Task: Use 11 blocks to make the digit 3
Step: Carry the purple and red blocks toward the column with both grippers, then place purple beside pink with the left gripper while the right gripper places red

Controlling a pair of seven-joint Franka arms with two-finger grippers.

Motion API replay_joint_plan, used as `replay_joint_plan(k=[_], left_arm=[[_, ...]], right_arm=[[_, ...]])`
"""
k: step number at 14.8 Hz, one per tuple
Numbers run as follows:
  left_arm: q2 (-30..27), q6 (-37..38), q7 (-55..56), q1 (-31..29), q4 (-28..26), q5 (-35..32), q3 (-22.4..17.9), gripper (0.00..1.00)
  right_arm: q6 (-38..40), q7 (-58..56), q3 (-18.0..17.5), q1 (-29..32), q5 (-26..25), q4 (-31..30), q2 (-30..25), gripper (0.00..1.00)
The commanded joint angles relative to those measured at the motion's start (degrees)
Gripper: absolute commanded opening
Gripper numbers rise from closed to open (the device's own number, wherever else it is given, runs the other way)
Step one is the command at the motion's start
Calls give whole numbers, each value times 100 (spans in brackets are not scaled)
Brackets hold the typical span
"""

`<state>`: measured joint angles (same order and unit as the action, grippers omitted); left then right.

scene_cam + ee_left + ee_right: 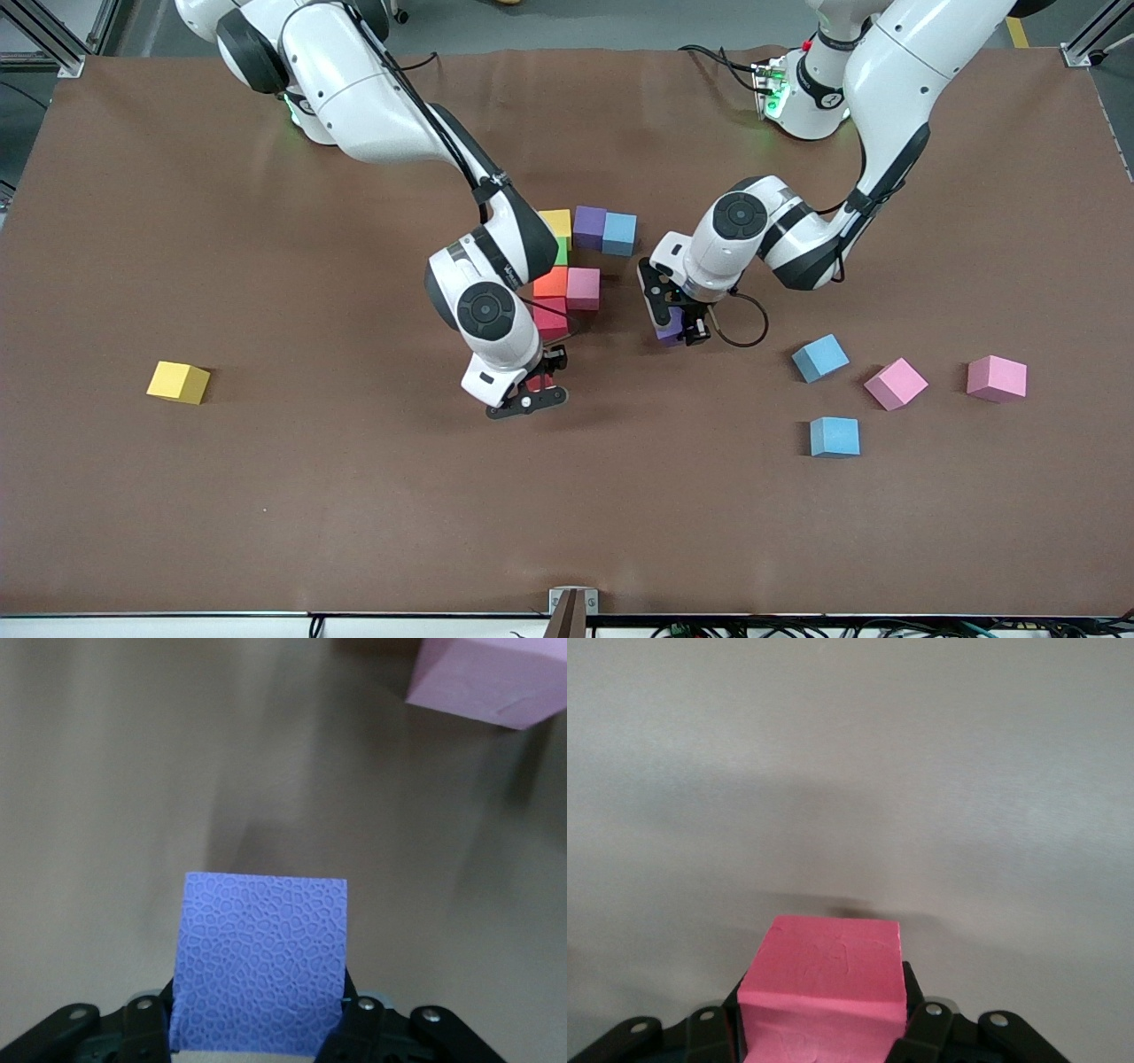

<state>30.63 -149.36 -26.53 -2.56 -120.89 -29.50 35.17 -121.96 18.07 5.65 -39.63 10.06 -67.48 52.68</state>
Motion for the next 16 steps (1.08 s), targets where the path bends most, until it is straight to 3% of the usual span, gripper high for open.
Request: replay_joint_plan(k=[1, 4, 9, 16], left_arm=[[57, -101, -221, -69, -101, -4, 139, 23], [215, -890, -221, -69, -364, -4, 156, 22], [382, -1007, -1371, -130, -400, -74, 332, 22], [1006, -1727, -1198, -640, -453, -30, 683, 22]], right_arm=[[-161, 415, 59, -141, 13, 191, 233, 37], [-91, 523, 50, -194, 22, 139, 260, 37], [-82, 523, 24, -255, 66, 77, 260, 38], [-73, 479, -72, -291, 66, -90, 260, 41]])
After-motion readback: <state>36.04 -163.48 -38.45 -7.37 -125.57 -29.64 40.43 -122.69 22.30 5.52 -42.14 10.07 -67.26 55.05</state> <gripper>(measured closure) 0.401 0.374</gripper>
